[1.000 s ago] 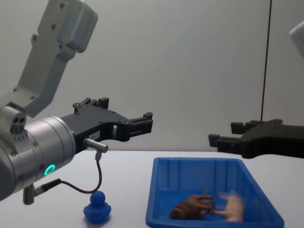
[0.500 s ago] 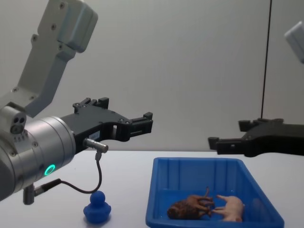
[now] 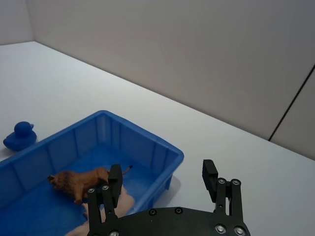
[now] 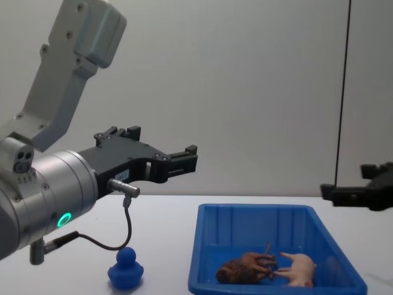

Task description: Pick up the two dolls from the table and place them into the box.

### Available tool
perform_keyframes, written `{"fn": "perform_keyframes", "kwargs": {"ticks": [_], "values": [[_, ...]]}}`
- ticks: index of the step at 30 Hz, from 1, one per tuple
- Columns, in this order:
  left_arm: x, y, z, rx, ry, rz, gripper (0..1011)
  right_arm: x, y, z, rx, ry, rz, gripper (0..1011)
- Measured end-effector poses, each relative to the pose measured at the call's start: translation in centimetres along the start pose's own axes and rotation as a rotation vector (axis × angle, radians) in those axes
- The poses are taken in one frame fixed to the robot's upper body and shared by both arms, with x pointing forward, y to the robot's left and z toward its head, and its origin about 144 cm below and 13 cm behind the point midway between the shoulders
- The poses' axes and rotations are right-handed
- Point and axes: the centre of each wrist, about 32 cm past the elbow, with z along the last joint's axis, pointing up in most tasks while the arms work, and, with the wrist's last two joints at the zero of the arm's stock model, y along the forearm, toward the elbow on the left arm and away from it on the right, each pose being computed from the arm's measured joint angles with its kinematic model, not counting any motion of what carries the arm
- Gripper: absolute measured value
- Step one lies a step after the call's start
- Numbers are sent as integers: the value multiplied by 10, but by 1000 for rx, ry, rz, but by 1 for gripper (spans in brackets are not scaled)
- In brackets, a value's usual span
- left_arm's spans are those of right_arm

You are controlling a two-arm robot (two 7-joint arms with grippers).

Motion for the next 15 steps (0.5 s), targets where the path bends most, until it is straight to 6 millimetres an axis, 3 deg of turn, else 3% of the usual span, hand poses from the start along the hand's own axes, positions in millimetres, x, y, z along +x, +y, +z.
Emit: {"fn": "perform_keyframes", "kwargs": {"ticks": [15], "values": [[4, 3, 1, 20, -30, 5, 1001, 12, -17, -10, -16, 16, -42, 1001]]}}
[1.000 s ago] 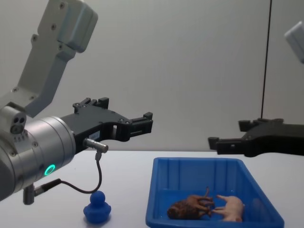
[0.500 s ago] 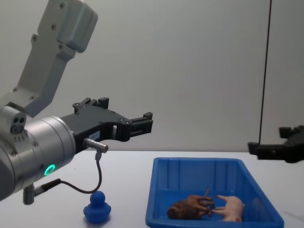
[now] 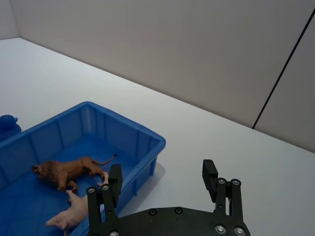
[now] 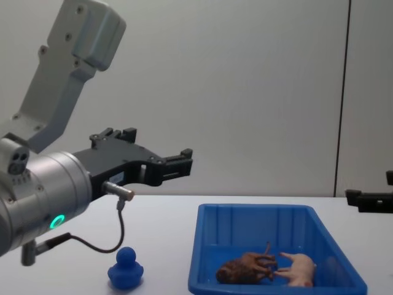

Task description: Pick up the two dolls from the table and place them into the box.

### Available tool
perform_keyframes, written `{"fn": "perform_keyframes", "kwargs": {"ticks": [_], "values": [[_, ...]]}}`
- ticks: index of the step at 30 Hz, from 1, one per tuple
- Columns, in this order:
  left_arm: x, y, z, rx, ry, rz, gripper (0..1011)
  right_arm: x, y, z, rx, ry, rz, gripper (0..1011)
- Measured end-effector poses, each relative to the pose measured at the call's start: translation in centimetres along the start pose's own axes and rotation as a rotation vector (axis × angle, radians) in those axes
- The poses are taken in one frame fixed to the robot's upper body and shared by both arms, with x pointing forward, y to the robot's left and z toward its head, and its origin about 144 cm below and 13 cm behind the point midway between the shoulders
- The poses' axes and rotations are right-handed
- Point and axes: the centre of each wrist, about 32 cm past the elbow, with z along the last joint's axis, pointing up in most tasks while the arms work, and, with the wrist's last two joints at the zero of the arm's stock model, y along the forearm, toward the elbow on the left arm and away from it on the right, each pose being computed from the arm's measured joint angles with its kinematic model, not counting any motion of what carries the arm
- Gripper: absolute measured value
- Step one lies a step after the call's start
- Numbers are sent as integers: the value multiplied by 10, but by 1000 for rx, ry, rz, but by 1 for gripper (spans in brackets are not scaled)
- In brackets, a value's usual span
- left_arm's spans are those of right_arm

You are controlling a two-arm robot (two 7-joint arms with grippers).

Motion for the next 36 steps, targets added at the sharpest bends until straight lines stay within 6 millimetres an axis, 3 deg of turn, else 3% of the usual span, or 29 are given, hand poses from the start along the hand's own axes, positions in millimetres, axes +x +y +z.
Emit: {"fn": "perform_keyframes", "kwargs": {"ticks": [16, 36], "values": [[18, 15, -9, 95, -6, 6, 1001, 4, -5, -3, -5, 4, -12, 1001], [38, 8, -55, 202, 78, -57, 1001, 5, -6, -3, -6, 5, -16, 1001]]}}
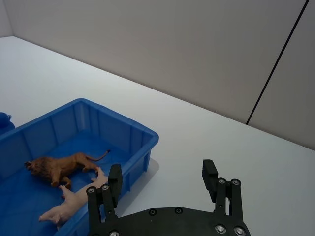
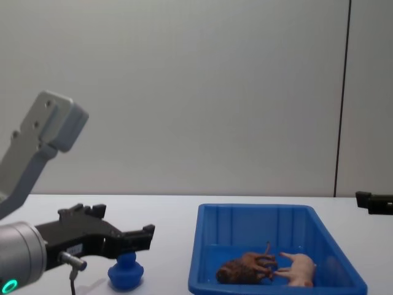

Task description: Pick up the two dolls from the table and place them into the box.

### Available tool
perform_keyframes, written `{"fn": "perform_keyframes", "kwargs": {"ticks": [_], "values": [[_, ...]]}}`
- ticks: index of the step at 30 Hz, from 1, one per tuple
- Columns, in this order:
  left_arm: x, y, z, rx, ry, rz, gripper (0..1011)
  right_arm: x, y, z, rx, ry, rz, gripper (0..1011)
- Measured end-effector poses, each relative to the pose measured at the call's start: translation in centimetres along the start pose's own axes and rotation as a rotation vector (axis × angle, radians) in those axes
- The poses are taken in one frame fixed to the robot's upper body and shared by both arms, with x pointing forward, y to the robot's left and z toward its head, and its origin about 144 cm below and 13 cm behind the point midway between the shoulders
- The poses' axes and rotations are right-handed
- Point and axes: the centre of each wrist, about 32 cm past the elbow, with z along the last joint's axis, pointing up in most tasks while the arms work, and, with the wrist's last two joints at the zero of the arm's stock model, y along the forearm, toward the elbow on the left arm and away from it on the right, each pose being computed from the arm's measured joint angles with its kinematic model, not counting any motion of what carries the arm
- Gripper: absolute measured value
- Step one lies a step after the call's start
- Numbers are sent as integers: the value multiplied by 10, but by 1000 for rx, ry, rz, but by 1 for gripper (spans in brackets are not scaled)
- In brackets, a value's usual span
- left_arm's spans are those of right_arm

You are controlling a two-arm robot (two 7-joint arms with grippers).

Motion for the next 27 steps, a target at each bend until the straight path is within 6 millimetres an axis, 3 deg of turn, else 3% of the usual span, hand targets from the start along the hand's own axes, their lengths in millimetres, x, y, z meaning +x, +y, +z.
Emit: {"fn": "perform_keyframes", "kwargs": {"ticks": [27], "values": [[23, -33, -42, 79, 71, -61, 1001, 0, 0, 0, -1, 0, 0, 1001]]}}
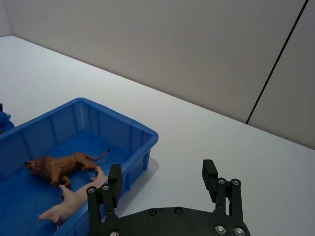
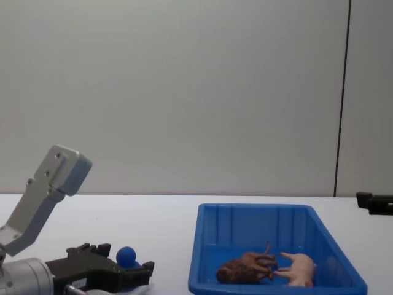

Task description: Pick up the two dolls from the table and place them into the box.

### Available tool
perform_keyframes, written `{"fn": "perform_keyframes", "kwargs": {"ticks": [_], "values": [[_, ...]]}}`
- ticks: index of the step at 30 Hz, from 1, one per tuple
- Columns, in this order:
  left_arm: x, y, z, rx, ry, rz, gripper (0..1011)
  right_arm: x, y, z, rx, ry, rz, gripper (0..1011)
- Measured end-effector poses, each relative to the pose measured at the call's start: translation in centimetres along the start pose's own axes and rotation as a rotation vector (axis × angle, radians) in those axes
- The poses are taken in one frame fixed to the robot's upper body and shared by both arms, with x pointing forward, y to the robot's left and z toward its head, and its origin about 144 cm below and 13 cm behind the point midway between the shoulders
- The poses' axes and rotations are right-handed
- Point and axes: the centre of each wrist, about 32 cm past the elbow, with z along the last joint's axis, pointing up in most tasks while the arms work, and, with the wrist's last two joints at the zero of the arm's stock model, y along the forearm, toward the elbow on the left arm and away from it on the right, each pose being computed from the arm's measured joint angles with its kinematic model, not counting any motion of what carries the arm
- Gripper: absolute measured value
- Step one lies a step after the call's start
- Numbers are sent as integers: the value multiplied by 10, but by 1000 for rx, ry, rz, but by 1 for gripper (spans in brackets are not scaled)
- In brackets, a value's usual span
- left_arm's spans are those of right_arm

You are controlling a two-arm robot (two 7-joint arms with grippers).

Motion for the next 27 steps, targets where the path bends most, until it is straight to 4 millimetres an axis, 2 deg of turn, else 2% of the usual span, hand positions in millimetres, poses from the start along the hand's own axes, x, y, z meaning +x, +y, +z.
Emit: {"fn": "perform_keyframes", "kwargs": {"ticks": [4, 6, 10, 13, 14, 15, 20, 27], "values": [[2, -3, -3, 6, 3, -6, 997, 0, 0, 0, 0, 0, 0, 1001], [4, -5, -5, 12, 5, -10, 963, 0, 0, 0, 0, 0, 0, 1001], [5, -7, -7, 17, 4, -14, 882, 0, 0, 0, 0, 0, 0, 1001], [6, -9, -8, 19, 3, -19, 775, 0, 0, 0, 0, 0, 0, 1001], [6, -9, -9, 20, 3, -20, 775, 0, 0, 0, 0, 0, 0, 1001], [6, -10, -9, 21, 3, -21, 716, 0, 0, 0, 0, 0, 0, 1001], [7, -11, -9, 22, -1, -30, 576, 0, 0, 0, 0, 0, 0, 1001], [6, -13, -3, 6, -16, -41, 512, 0, 0, 0, 0, 0, 0, 1001]]}}
